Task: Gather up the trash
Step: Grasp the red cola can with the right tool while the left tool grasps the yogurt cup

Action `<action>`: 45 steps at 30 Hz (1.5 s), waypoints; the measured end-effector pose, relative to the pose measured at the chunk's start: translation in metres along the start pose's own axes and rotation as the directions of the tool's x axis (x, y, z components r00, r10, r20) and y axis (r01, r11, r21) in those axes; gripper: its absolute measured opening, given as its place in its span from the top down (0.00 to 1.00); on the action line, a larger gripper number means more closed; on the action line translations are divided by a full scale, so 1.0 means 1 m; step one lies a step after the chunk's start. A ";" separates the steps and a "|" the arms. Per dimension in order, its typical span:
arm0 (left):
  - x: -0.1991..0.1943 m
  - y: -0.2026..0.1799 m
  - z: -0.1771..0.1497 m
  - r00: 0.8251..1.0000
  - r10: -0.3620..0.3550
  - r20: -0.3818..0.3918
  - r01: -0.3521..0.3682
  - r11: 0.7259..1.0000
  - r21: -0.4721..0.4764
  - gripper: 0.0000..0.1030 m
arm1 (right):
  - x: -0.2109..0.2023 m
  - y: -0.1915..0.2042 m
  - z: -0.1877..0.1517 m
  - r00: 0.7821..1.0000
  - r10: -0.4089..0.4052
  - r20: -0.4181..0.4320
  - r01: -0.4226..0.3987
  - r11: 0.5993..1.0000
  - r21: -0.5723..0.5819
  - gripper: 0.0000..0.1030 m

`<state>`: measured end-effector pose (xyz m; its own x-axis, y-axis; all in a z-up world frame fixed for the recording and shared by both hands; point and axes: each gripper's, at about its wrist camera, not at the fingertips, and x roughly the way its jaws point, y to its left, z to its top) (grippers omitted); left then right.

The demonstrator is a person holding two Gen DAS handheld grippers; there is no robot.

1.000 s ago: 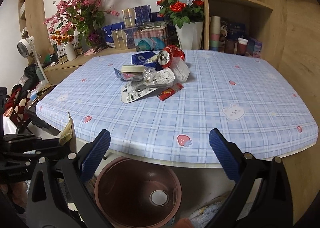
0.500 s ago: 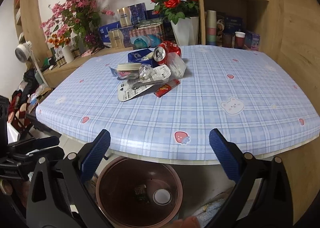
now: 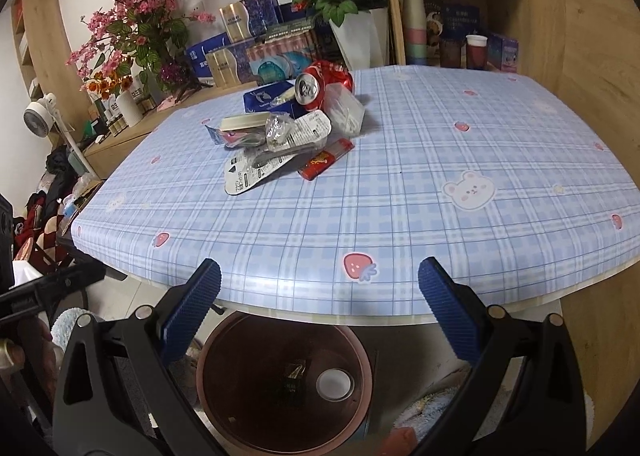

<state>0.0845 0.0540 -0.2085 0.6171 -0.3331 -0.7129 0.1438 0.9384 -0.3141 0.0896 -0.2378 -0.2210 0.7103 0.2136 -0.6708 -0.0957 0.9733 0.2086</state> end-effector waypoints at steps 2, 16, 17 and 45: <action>0.000 0.002 0.005 1.000 0.002 0.009 -0.002 1.000 -0.002 0.23 | 0.003 -0.001 0.003 1.000 -0.012 -0.003 0.012 1.000 -0.010 0.05; 0.025 0.004 0.064 0.999 0.013 0.046 -0.014 1.000 0.018 0.23 | 0.034 -0.022 0.062 0.995 -0.096 0.011 0.096 0.995 -0.039 0.06; 0.028 0.004 0.069 0.999 0.012 0.048 -0.013 1.000 0.020 0.23 | 0.039 -0.023 0.068 0.995 -0.097 0.014 0.097 0.994 -0.045 0.05; 0.124 0.038 0.156 1.000 0.012 0.027 -0.009 0.995 -0.099 0.27 | 0.261 0.039 0.223 0.978 -0.202 -0.061 0.181 0.951 -0.250 0.21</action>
<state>0.2869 0.0626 -0.2108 0.6396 -0.3196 -0.6991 0.0610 0.9277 -0.3683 0.4269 -0.1633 -0.2295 0.6709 0.0175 -0.7414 -0.1368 0.9855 -0.1006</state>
